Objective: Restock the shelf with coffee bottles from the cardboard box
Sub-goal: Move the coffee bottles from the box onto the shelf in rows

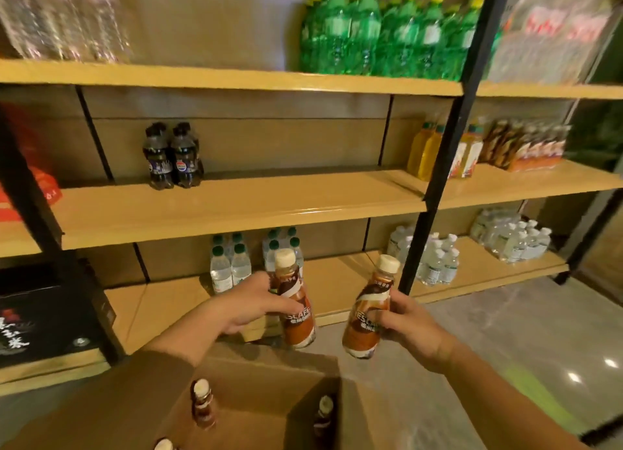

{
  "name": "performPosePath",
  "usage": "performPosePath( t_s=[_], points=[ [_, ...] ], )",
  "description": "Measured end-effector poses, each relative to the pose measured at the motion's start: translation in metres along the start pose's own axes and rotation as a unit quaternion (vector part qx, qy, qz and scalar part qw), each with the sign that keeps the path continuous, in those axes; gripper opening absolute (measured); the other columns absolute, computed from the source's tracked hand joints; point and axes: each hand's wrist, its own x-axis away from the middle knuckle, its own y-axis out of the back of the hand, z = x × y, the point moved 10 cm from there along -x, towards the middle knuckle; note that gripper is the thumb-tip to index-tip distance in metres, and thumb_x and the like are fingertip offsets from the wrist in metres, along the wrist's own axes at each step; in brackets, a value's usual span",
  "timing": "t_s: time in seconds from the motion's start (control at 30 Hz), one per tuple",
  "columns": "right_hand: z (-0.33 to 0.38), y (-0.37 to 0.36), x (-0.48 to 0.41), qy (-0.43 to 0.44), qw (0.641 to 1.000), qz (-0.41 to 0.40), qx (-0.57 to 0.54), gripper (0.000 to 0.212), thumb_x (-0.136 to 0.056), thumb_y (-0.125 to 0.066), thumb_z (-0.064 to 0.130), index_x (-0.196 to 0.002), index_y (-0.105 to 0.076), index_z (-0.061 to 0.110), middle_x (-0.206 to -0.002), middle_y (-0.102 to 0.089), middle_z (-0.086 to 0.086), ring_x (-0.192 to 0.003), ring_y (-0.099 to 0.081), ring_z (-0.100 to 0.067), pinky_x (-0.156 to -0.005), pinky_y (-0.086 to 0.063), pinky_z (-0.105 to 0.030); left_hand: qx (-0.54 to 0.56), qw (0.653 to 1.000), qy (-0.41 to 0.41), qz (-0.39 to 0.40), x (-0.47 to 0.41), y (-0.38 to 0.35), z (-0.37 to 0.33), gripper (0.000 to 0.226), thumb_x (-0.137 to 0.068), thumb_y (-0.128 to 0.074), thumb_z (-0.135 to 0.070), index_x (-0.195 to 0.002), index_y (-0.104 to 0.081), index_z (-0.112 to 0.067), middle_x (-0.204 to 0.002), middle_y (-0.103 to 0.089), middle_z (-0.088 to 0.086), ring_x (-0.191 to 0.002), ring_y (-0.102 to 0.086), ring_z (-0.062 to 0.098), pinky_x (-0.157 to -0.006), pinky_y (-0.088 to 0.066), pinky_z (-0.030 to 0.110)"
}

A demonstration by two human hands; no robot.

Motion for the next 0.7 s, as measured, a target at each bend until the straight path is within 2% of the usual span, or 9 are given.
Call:
performPosePath(
  t_s=[0.07, 0.13, 0.17, 0.3, 0.4, 0.5, 0.6, 0.7],
  points=[
    [0.023, 0.038, 0.02, 0.031, 0.999, -0.014, -0.001, 0.036, -0.088, -0.075, 0.017, -0.122, -0.063, 0.021, -0.114, -0.073, -0.002, -0.114, -0.066, -0.028, -0.097, -0.055, -0.048, 0.007, 0.999, -0.033, -0.013, -0.001, -0.023, -0.048, 0.038, -0.083, -0.08, -0.008, -0.119, -0.07, -0.017, -0.116, -0.075, 0.002, -0.115, -0.066, 0.019, -0.106, -0.048, 0.04],
    [0.045, 0.077, 0.042, 0.062, 0.998, -0.022, 0.015, 0.047, -0.08, -0.08, 0.027, -0.123, -0.061, 0.027, -0.115, -0.073, -0.001, -0.114, -0.066, -0.03, -0.099, -0.054, -0.054, 0.015, 0.998, -0.064, -0.022, -0.002, -0.051, -0.094, 0.033, -0.087, -0.076, -0.006, -0.114, -0.071, -0.023, -0.111, -0.076, -0.002, -0.11, -0.067, 0.016, -0.099, -0.051, 0.037],
    [0.055, 0.098, 0.052, 0.073, 0.997, -0.027, 0.023, 0.048, -0.079, -0.08, 0.028, -0.123, -0.06, 0.029, -0.116, -0.072, 0.0, -0.113, -0.066, -0.028, -0.099, -0.054, -0.053, 0.015, 0.997, -0.08, -0.018, -0.005, -0.066, -0.117, 0.033, -0.087, -0.075, -0.007, -0.115, -0.07, -0.026, -0.113, -0.075, -0.004, -0.111, -0.067, 0.014, -0.098, -0.051, 0.036],
    [0.083, 0.191, 0.088, 0.095, 0.992, -0.068, 0.04, 0.038, -0.089, -0.073, 0.013, -0.122, -0.058, 0.025, -0.116, -0.071, -0.001, -0.111, -0.067, -0.022, -0.093, -0.056, -0.039, 0.016, 0.993, -0.118, -0.01, -0.028, -0.123, -0.189, 0.043, -0.085, -0.078, -0.013, -0.125, -0.068, -0.025, -0.12, -0.073, -0.002, -0.116, -0.064, 0.018, -0.101, -0.049, 0.041],
    [0.096, 0.262, 0.11, 0.106, 0.988, -0.105, 0.042, 0.035, -0.092, -0.07, 0.015, -0.122, -0.057, 0.027, -0.118, -0.07, -0.001, -0.11, -0.066, -0.021, -0.089, -0.056, -0.035, 0.005, 0.99, -0.14, -0.002, -0.051, -0.168, -0.237, 0.042, -0.085, -0.079, -0.016, -0.124, -0.068, -0.026, -0.118, -0.073, -0.003, -0.115, -0.065, 0.018, -0.096, -0.051, 0.038],
    [0.103, 0.328, 0.118, 0.112, 0.982, -0.148, 0.04, 0.029, -0.094, -0.068, 0.016, -0.117, -0.058, 0.029, -0.114, -0.07, 0.003, -0.103, -0.067, -0.017, -0.075, -0.054, -0.025, -0.016, 0.985, -0.17, -0.006, -0.077, -0.206, -0.284, 0.038, -0.084, -0.081, -0.019, -0.119, -0.069, -0.024, -0.115, -0.073, -0.004, -0.111, -0.067, 0.016, -0.09, -0.054, 0.034],
    [0.105, 0.389, 0.113, 0.102, 0.978, -0.177, 0.039, 0.031, -0.093, -0.07, 0.019, -0.12, -0.058, 0.028, -0.117, -0.069, 0.002, -0.109, -0.064, -0.02, -0.086, -0.054, -0.035, -0.042, 0.978, -0.204, -0.01, -0.112, -0.24, -0.329, 0.045, -0.079, -0.086, -0.025, -0.117, -0.064, -0.029, -0.116, -0.071, -0.008, -0.11, -0.066, 0.013, -0.095, -0.055, 0.037],
    [0.103, 0.449, 0.1, 0.096, 0.975, -0.195, 0.045, 0.029, -0.094, -0.069, 0.017, -0.12, -0.059, 0.025, -0.116, -0.071, -0.001, -0.111, -0.064, -0.022, -0.093, -0.053, -0.04, -0.043, 0.971, -0.237, -0.014, -0.156, -0.27, -0.369, 0.051, -0.078, -0.087, -0.028, -0.121, -0.06, -0.036, -0.118, -0.069, -0.013, -0.113, -0.064, 0.009, -0.089, -0.054, 0.03]
  ],
)
